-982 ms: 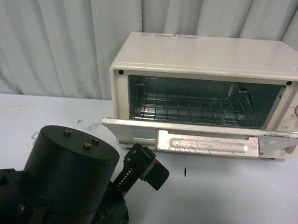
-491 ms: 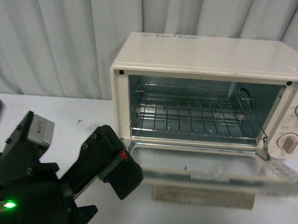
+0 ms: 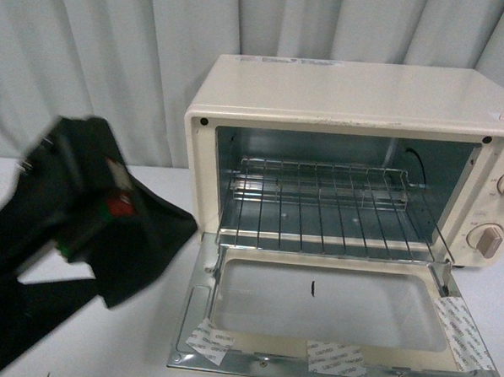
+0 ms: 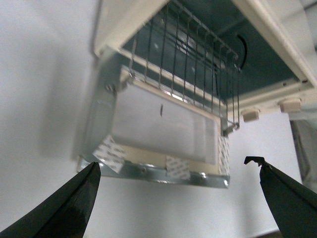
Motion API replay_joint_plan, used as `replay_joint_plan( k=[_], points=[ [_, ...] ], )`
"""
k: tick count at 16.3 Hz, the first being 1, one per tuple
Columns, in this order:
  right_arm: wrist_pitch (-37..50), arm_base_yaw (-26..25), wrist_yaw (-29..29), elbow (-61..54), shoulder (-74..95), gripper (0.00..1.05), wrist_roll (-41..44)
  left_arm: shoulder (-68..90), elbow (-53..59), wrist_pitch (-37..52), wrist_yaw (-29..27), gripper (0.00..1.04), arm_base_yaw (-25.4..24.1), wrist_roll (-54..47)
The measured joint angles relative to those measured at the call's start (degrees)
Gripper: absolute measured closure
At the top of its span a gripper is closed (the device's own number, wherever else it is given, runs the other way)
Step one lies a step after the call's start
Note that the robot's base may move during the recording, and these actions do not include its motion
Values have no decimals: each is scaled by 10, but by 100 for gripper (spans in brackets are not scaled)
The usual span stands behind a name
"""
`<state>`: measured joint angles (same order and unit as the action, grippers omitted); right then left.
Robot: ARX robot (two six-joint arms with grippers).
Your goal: Open oven
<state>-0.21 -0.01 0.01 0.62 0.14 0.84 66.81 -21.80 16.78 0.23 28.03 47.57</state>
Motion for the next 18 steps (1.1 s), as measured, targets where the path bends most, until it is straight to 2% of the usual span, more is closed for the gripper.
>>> replay_joint_plan(
  k=[3, 6, 7, 8, 10, 11, 12, 14, 15, 18],
  points=[
    [0, 0, 0, 0, 0, 6, 0, -69, -7, -56, -45, 7, -17, -59],
    [0, 0, 0, 0, 0, 6, 0, -122, -26, -83, -80, 7, 3, -118],
    [0, 0, 0, 0, 0, 6, 0, -124, -19, -29, -116, 10, 13, -151],
    [0, 0, -1, 0, 0, 6, 0, -129, 4, 57, -174, 17, 18, -201],
    [-1, 0, 0, 0, 0, 6, 0, -180, 59, 125, -242, 31, -9, -309],
    [0, 0, 1, 0, 0, 6, 0, -251, 92, 115, -236, 49, -59, -403],
    [0, 0, 0, 0, 0, 6, 0, -300, 115, 103, -187, 71, -96, -447],
    [0, 0, 0, 0, 0, 6, 0, -341, 148, 78, -145, 96, -140, -463],
    [0, 0, 0, 0, 0, 6, 0, -363, 157, 70, -128, 103, -158, -466],
    [0, 0, 0, 0, 0, 6, 0, -420, 179, 37, -84, 103, -200, -466]
  ],
)
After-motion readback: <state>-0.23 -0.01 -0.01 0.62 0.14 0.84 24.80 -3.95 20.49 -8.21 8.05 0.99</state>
